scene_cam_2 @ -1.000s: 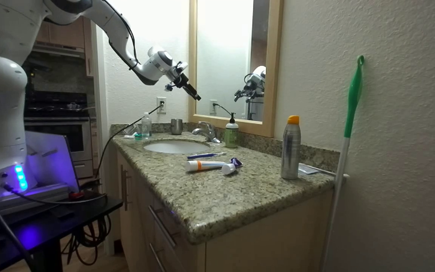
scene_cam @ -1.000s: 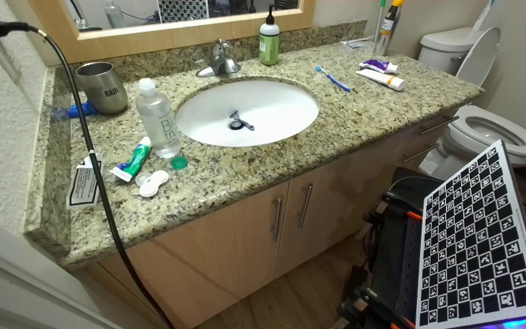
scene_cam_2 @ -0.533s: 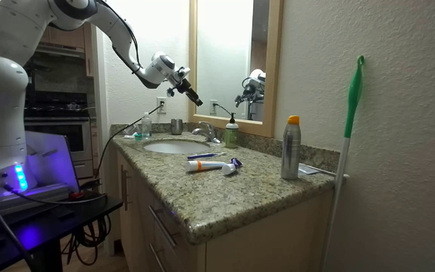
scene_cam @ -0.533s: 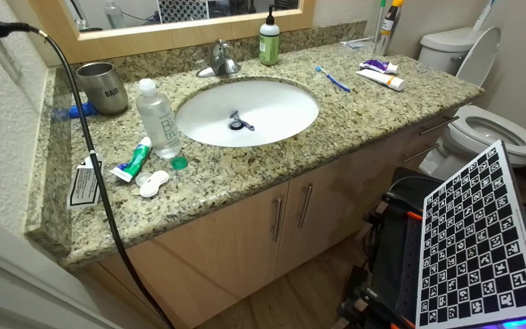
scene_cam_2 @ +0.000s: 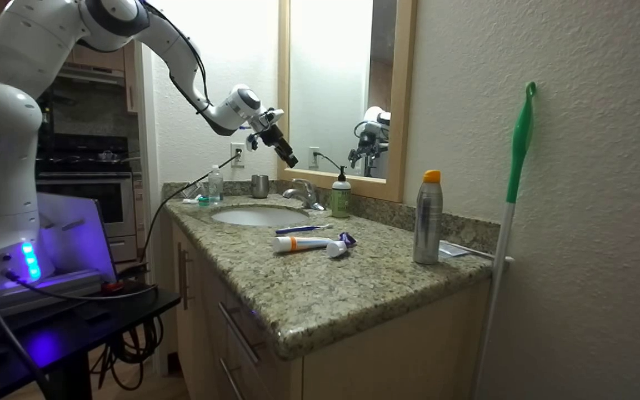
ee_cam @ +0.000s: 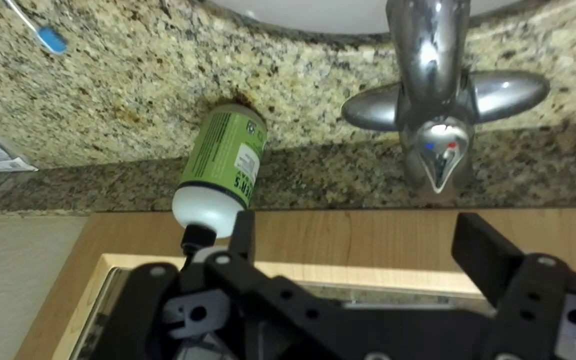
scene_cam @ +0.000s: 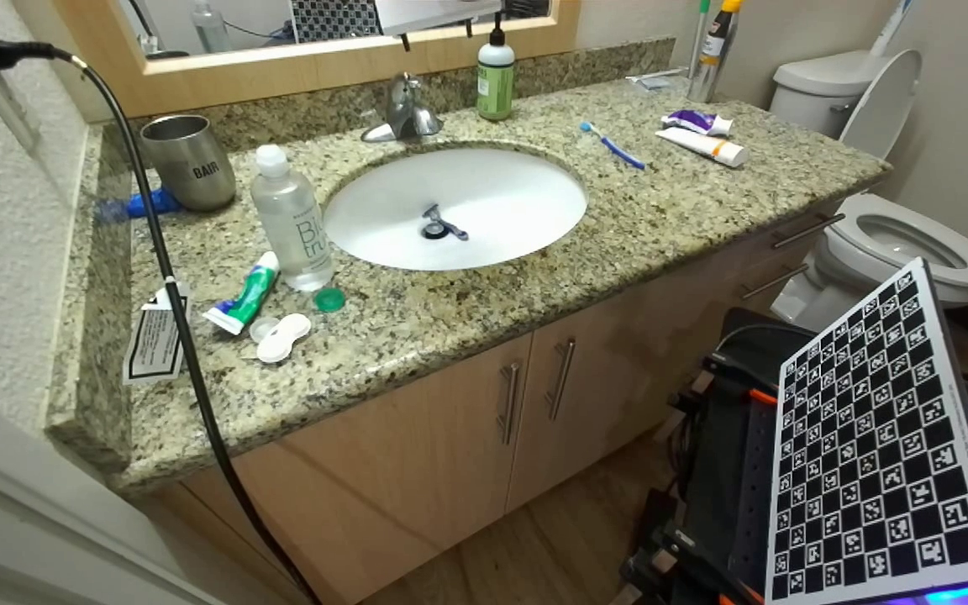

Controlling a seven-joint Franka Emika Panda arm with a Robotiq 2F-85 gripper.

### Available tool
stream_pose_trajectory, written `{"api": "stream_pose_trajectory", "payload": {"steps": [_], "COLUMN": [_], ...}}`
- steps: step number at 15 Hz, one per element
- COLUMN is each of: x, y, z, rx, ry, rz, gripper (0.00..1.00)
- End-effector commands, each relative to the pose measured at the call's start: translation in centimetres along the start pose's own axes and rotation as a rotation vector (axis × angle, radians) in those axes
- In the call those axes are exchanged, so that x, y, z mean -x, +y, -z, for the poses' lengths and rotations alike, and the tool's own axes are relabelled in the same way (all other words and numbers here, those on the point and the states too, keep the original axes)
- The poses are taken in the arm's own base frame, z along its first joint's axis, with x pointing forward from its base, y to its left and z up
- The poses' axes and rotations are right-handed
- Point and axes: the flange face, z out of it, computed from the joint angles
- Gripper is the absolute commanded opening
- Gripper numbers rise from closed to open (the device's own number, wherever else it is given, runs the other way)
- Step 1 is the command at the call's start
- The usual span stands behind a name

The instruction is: Lift up faucet handle

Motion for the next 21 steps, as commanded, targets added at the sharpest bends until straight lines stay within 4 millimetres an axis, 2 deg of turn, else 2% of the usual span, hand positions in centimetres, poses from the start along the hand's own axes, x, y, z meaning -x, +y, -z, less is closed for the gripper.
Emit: {"api": "stream_pose_trajectory", "payload": {"steps": [1,3,4,7,12,13,15,18,19,20,21], "x": [0.1,0.5,0.7,0.4,-0.8,-0.3,-0.3,-0.1,-0.1,-0.1,-0.1], "y": [-0.8,-1.4,-0.7,-0.6,-2.7,-1.5,-2.1,-2.6,-2.7,-2.6,-2.6], "z": [-1.8,-2.4,-1.5,-1.6,-4.9,-3.3,-4.6,-5.4,-5.7,-5.9,-6.0], "rx": [-0.038,-0.074,-0.055,-0.070,-0.122,-0.115,-0.115,-0.098,-0.093,-0.089,-0.087], "ry": [-0.169,-0.265,-0.201,-0.186,-0.122,-0.158,-0.137,-0.129,-0.126,-0.126,-0.127], "rz": [0.115,0.152,0.108,0.095,-0.111,-0.056,-0.089,-0.098,-0.102,-0.102,-0.103], "gripper": [1.00,1.00,1.00,1.00,1.00,1.00,1.00,1.00,0.75,0.73,0.66]}}
